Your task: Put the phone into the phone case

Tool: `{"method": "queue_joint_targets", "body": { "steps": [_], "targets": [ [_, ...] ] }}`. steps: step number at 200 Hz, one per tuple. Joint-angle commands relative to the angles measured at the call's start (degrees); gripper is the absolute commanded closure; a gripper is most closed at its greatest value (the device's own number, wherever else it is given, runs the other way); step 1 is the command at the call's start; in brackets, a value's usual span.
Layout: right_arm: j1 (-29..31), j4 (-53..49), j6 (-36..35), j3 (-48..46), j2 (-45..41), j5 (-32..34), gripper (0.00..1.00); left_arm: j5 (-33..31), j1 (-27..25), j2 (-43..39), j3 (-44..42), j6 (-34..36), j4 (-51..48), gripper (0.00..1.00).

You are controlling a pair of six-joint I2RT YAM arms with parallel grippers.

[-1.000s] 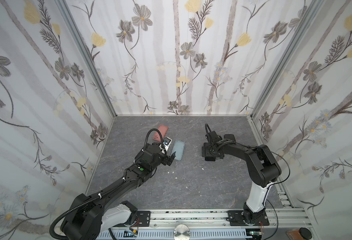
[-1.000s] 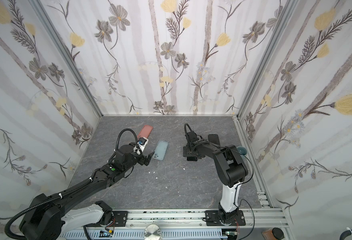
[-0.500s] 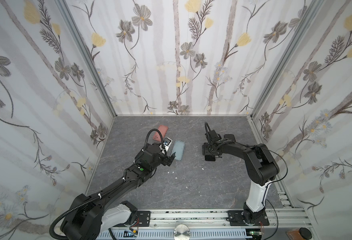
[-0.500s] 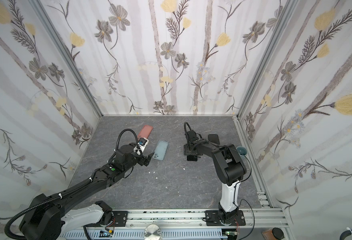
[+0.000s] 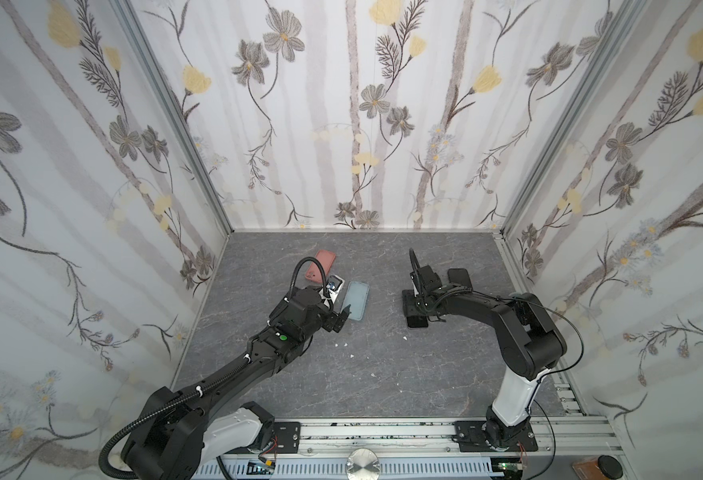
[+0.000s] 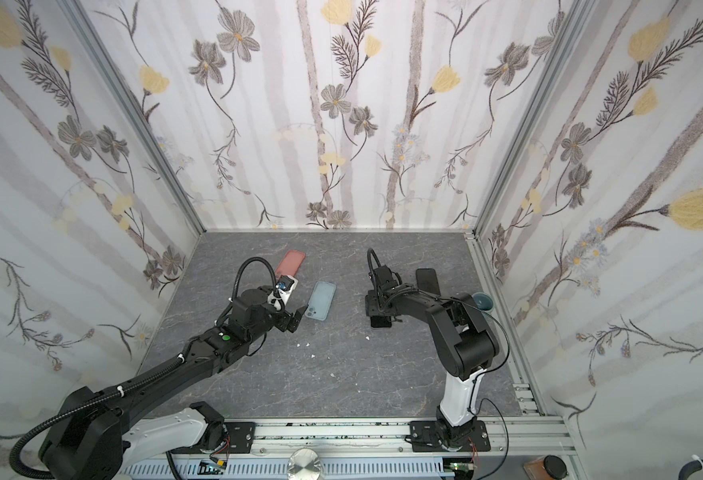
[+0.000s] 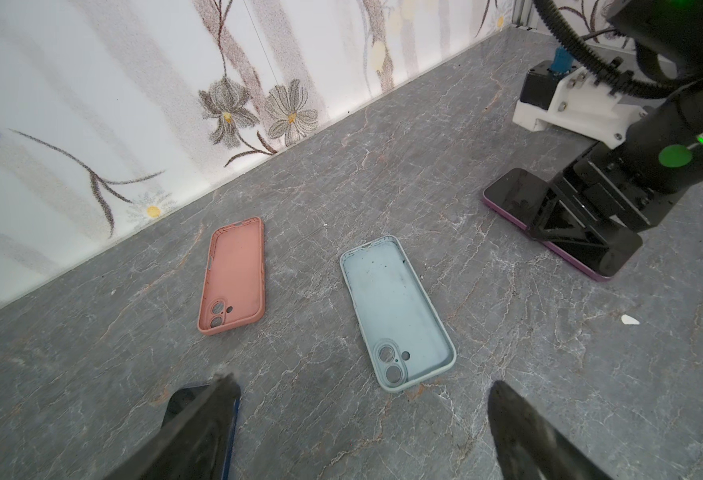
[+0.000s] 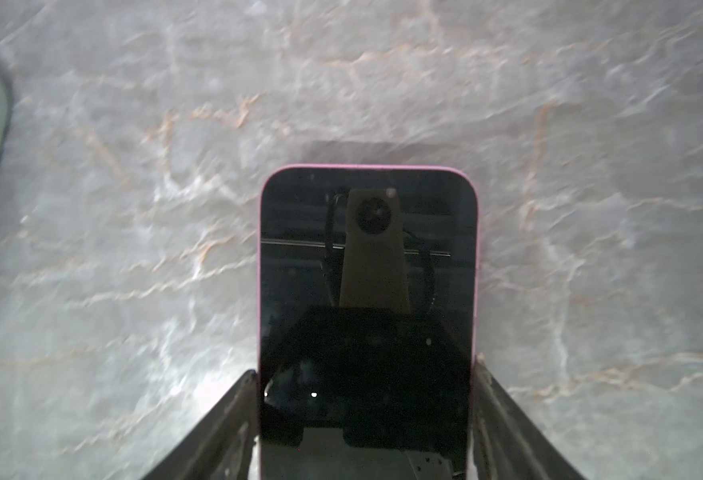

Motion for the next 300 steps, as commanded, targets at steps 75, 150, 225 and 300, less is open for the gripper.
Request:
{"method": "queue_joint_targets", "body": {
  "steps": [75,150,225,300],
  "targets": [
    [4.3,7.3,-6.7,-7.3,-9.2,-9.7,0.45,5.6,0.1,1.1,2.5,-5.6,-1.2,0.06],
    [8.8,13.3,-10.7,-10.5,-12.8,-12.3,0.46,15.9,3.9,6.0,8.4,-17.3,-4.8,0.06],
    [13.8,16.7,-16.6,-10.4,-18.7,-11.3,0.47,49.0,12.4,19.5,16.8,-36.5,-2.6,0.37],
    [16.1,17.0,-18.9,-7.7,-18.2,-10.4,0.47,50.9,12.5,20.8,16.4,-38.6,-1.5,0.48]
  ]
}}
